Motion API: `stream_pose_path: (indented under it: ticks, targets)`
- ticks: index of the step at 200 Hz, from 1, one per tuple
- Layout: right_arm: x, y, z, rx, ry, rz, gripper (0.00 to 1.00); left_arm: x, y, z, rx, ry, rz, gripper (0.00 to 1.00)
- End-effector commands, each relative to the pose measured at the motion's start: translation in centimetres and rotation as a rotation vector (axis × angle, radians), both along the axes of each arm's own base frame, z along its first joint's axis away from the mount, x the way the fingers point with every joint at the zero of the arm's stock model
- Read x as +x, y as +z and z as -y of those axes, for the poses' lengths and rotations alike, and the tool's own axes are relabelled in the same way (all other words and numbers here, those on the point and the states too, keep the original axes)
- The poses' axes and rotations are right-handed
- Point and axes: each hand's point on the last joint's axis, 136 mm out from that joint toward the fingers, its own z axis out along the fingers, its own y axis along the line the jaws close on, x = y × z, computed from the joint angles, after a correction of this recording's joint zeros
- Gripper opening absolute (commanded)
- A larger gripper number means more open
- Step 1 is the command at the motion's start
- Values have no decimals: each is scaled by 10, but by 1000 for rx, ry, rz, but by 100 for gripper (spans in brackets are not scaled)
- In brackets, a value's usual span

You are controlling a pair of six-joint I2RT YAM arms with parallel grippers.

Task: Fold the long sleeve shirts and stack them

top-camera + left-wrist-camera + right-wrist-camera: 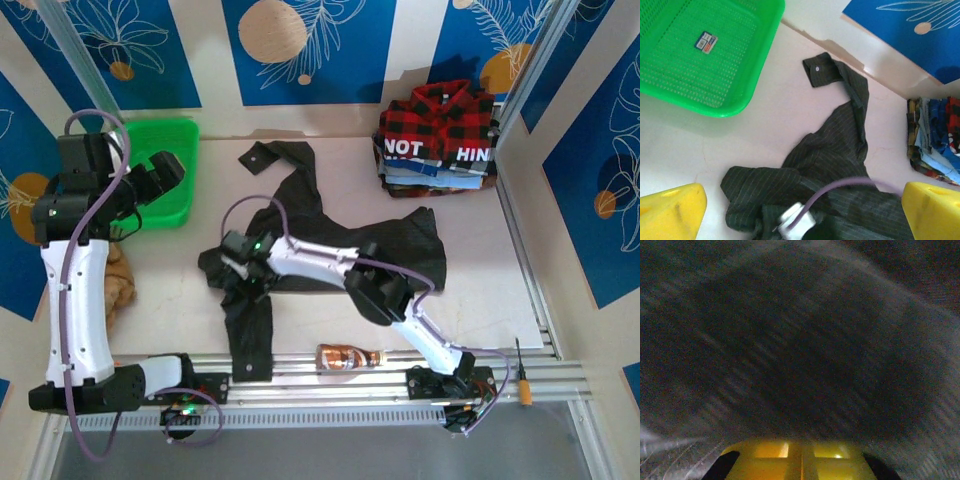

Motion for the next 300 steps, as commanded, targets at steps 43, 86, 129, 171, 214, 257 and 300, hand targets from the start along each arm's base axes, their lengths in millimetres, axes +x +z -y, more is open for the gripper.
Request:
stream_pose_path:
  ticks: [43, 86, 129, 171, 214, 257, 300]
  targets:
    - [19, 44, 19, 107, -157, -131, 44, 7, -84, 38, -46, -87, -123, 100]
    - [-30, 89, 27, 148, -49, -92, 54, 6, -111, 32, -11, -81, -210, 100]
    - [-95, 40, 9, 80, 106, -196, 47, 5, -138, 30, -30, -74, -273, 100]
    - [-97, -2, -14, 16, 112, -202, 41, 9, -121, 17, -33, -48, -240, 100]
    - [-42, -33, 8, -150, -64, -95, 40, 11, -93, 17, -28, -56, -159, 100]
    - [-23, -2, -3, -67, -82, -87, 45, 9, -82, 17, -22, -61, -130, 100]
    - [-63, 54, -13, 16, 7, -119, 55, 13, -42, 18, -23, -63, -45, 100]
